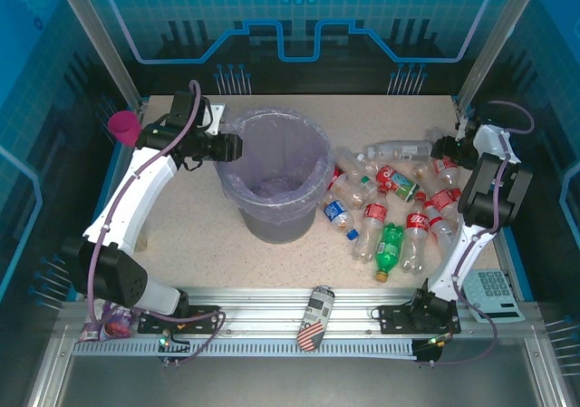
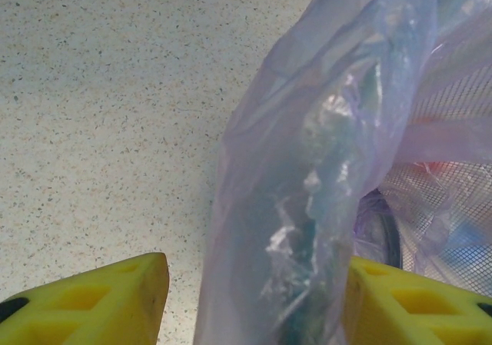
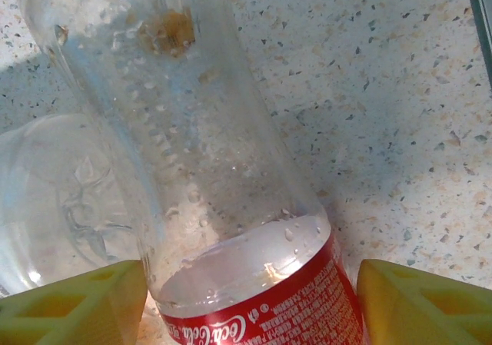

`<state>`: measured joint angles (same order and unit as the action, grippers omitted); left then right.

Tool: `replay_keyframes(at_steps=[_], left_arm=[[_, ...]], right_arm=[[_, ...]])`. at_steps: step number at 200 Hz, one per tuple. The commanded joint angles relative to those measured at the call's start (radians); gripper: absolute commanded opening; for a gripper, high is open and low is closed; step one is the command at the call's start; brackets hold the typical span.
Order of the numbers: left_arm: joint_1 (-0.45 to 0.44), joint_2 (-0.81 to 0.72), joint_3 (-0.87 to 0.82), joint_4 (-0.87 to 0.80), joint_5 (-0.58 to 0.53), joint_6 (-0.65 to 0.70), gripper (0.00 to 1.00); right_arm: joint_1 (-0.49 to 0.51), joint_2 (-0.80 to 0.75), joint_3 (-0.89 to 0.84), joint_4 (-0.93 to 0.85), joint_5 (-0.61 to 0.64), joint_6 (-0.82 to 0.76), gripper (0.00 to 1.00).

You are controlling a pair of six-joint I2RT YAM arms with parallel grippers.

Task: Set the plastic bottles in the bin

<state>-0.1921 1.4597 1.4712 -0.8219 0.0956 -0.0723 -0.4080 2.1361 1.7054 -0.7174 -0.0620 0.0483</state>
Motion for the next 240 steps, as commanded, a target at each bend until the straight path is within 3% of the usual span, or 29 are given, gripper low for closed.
replay_keyframes(at_steps=[1,61,92,131,200,240], left_arm=[[-0.003,0.023,0.007,-0.009,0.008,-0.003,0.59],[-0.003,0.001,-0.044,0.038,0.006,-0.004,0.59],[-0.003,-0.004,-0.042,0.039,0.008,-0.003,0.59],[-0.003,-0.010,-0.045,0.045,0.000,0.000,0.59],[-0.003,-0.005,-0.029,0.038,-0.003,0.002,0.60],[-0.003,-0.001,-0.017,0.030,0.002,0.000,0.60]], right_arm=[[-0.003,0.018,-0.029,-0.018,-0.014,0.006,0.73],[0.001,0.059,-0.001,-0.057,-0.015,-0.005,0.75],[0.000,0.045,0.013,-0.067,-0.006,-0.004,0.70],[-0.005,-0.042,0.007,-0.028,-0.017,0.018,0.62],[-0.005,-0.198,0.065,-0.045,-0.033,0.063,0.61],[0.022,-0.359,0.051,-0.012,-0.117,0.125,0.61]])
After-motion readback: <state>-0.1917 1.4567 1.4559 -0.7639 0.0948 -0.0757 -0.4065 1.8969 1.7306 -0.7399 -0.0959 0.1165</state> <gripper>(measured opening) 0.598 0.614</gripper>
